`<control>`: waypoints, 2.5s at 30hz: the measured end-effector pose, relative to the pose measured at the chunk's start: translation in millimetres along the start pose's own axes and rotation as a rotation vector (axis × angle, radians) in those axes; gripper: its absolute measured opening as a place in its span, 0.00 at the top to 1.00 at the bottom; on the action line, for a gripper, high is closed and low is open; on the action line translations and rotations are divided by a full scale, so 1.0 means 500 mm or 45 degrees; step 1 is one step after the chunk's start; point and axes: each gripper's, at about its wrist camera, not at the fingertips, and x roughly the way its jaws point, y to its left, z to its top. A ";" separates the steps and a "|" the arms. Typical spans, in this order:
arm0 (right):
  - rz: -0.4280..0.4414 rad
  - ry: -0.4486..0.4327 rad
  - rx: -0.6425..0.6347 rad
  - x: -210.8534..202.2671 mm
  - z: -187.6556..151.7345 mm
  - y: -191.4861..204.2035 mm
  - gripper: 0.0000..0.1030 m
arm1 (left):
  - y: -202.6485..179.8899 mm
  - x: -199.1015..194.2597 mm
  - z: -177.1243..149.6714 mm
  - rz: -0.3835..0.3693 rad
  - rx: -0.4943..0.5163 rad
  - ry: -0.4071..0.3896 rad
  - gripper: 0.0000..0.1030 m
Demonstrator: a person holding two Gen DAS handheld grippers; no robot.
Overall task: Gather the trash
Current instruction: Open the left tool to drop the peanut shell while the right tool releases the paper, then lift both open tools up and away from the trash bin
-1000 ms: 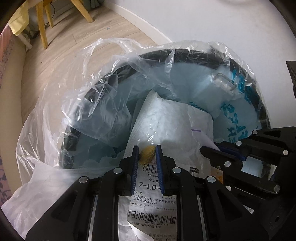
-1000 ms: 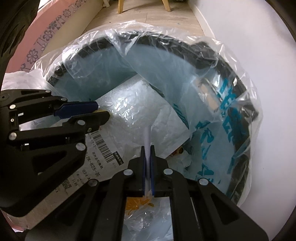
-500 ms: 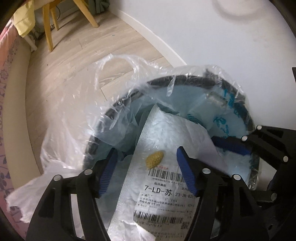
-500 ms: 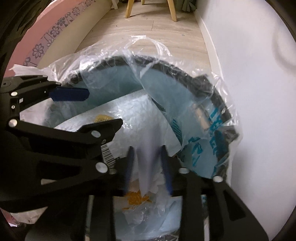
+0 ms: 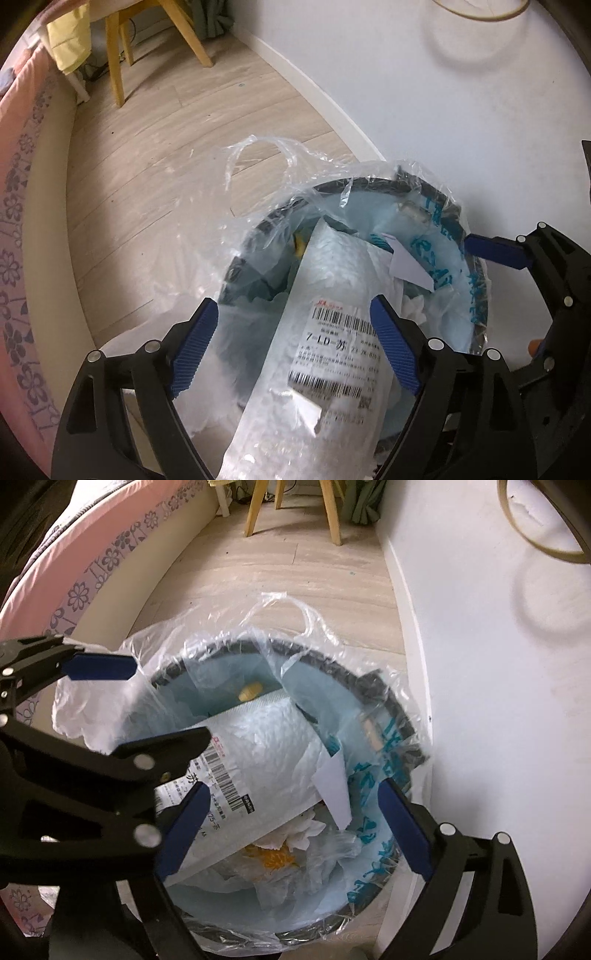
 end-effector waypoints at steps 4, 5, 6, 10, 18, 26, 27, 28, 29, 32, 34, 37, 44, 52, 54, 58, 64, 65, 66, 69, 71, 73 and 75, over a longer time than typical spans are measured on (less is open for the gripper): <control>-0.009 -0.002 0.013 -0.024 -0.004 0.008 0.14 | 0.008 -0.019 -0.005 0.007 -0.012 -0.005 0.19; -0.013 -0.001 0.015 -0.028 -0.002 0.015 0.14 | 0.011 -0.021 -0.004 0.007 -0.014 -0.008 0.19; -0.017 -0.001 0.018 -0.036 -0.003 0.017 0.14 | 0.011 -0.029 -0.009 0.005 -0.017 -0.010 0.19; -0.030 -0.006 0.040 -0.078 -0.007 0.019 0.14 | 0.007 -0.073 -0.019 -0.010 -0.023 -0.027 0.19; -0.053 -0.015 0.098 -0.206 -0.008 0.031 0.14 | -0.008 -0.205 -0.020 -0.003 -0.024 -0.080 0.19; -0.075 -0.139 0.117 -0.420 0.013 0.039 0.06 | 0.000 -0.417 -0.008 0.021 -0.062 -0.187 0.13; -0.080 -0.163 0.106 -0.457 0.021 0.042 0.06 | 0.003 -0.454 -0.005 0.020 -0.071 -0.215 0.11; -0.080 -0.173 0.103 -0.474 0.026 0.043 0.06 | 0.006 -0.484 -0.002 0.024 -0.078 -0.238 0.09; -0.076 -0.197 0.100 -0.509 0.033 0.046 0.06 | 0.007 -0.507 0.001 0.022 -0.080 -0.255 0.08; -0.078 -0.231 0.088 -0.570 0.050 0.053 0.06 | 0.013 -0.596 0.011 0.005 -0.084 -0.323 0.06; -0.069 -0.265 0.085 -0.620 0.061 0.058 0.06 | 0.013 -0.658 0.017 -0.004 -0.076 -0.368 0.06; -0.062 -0.322 0.067 -0.687 0.074 0.067 0.06 | 0.009 -0.733 0.024 -0.001 -0.060 -0.430 0.06; -0.058 -0.412 0.030 -0.799 0.094 0.079 0.06 | 0.006 -0.881 0.029 -0.004 -0.115 -0.573 0.06; -0.079 -0.474 -0.020 -0.871 0.114 0.099 0.06 | -0.005 -0.974 0.016 0.111 -0.107 -0.670 0.06; -0.068 -0.495 -0.032 -0.886 0.119 0.102 0.06 | -0.006 -0.987 0.013 0.147 -0.099 -0.680 0.06; -0.031 -0.567 -0.050 -0.920 0.117 0.107 0.06 | -0.004 -1.027 -0.001 0.194 -0.139 -0.715 0.06; 0.026 -0.621 -0.105 -0.953 0.121 0.112 0.06 | -0.011 -1.058 -0.024 0.283 -0.216 -0.720 0.06; 0.029 -0.624 -0.117 -0.955 0.122 0.115 0.06 | -0.016 -1.061 -0.029 0.308 -0.219 -0.718 0.06; 0.033 -0.626 -0.127 -0.956 0.124 0.117 0.06 | -0.019 -1.062 -0.034 0.320 -0.226 -0.718 0.06; 0.059 -0.608 -0.189 -0.955 0.132 0.133 0.06 | -0.020 -1.065 -0.055 0.342 -0.295 -0.705 0.06; 0.085 -0.599 -0.239 -0.955 0.133 0.149 0.06 | -0.013 -1.068 -0.073 0.355 -0.367 -0.693 0.06; 0.112 -0.588 -0.294 -0.955 0.133 0.170 0.06 | 0.002 -1.069 -0.097 0.380 -0.438 -0.690 0.06; 0.141 -0.575 -0.361 -0.961 0.127 0.197 0.06 | 0.019 -1.069 -0.120 0.423 -0.496 -0.675 0.06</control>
